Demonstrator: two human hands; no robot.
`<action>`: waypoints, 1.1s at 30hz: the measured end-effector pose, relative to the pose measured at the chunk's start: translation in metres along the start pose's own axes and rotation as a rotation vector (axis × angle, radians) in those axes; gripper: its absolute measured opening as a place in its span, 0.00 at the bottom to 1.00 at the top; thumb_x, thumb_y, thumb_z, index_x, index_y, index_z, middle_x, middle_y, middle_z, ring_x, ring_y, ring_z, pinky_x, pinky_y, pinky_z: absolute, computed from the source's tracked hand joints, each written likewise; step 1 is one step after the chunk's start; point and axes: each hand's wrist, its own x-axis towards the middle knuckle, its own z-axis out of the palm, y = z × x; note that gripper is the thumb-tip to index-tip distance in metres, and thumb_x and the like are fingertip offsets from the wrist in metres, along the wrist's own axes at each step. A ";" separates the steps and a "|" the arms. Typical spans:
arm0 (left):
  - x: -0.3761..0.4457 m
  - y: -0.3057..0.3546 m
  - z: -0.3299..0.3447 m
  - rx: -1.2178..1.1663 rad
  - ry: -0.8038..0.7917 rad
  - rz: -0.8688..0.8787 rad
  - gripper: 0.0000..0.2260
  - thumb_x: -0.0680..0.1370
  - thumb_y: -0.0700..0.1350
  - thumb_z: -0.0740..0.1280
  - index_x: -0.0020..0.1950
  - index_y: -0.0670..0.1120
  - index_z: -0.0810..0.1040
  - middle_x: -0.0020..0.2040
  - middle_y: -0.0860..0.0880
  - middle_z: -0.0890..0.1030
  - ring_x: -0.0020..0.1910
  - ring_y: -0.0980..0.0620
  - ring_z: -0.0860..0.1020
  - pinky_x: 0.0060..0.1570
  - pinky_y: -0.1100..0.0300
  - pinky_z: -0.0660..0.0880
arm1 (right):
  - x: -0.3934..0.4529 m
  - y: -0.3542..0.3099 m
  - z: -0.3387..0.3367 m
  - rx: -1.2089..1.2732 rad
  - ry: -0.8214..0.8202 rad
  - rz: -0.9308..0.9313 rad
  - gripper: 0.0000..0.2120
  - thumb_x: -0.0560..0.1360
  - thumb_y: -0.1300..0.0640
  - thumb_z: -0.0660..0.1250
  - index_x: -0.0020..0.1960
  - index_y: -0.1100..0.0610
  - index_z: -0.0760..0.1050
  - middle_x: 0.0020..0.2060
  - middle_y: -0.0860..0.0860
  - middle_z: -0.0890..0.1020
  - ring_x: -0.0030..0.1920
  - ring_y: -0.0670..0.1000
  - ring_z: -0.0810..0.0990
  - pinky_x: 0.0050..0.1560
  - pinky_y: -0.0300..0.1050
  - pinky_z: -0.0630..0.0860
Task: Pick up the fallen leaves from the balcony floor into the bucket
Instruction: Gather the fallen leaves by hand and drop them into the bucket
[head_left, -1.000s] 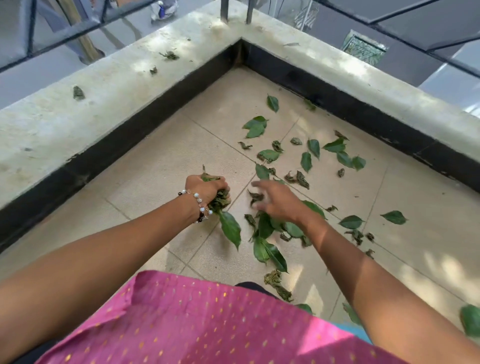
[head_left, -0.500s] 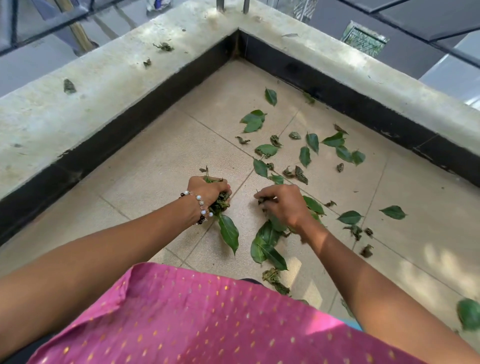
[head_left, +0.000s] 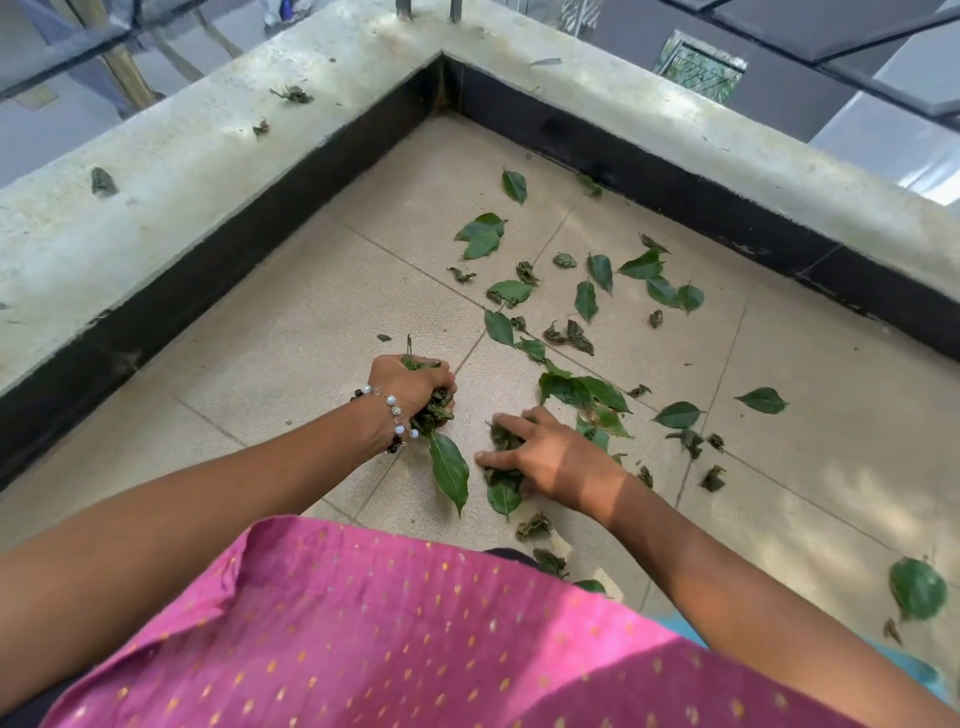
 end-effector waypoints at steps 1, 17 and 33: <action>-0.001 0.000 0.000 -0.002 -0.003 0.000 0.12 0.69 0.28 0.73 0.51 0.30 0.79 0.34 0.38 0.80 0.24 0.46 0.77 0.26 0.56 0.78 | -0.001 0.003 0.003 -0.021 0.070 -0.051 0.26 0.79 0.62 0.61 0.74 0.43 0.65 0.76 0.54 0.59 0.67 0.60 0.63 0.62 0.52 0.71; 0.004 0.007 0.000 -0.192 0.041 -0.014 0.04 0.73 0.32 0.72 0.40 0.35 0.79 0.33 0.38 0.81 0.24 0.47 0.77 0.26 0.58 0.77 | 0.025 0.032 -0.023 1.995 0.518 0.321 0.08 0.68 0.71 0.71 0.47 0.65 0.81 0.42 0.59 0.85 0.42 0.55 0.83 0.39 0.42 0.80; -0.095 0.186 0.042 -0.721 0.435 -0.014 0.16 0.66 0.33 0.73 0.54 0.35 0.81 0.38 0.42 0.80 0.34 0.45 0.79 0.36 0.51 0.81 | 0.024 -0.035 -0.237 2.363 0.859 0.212 0.10 0.75 0.69 0.61 0.39 0.57 0.74 0.32 0.51 0.78 0.36 0.50 0.78 0.39 0.42 0.78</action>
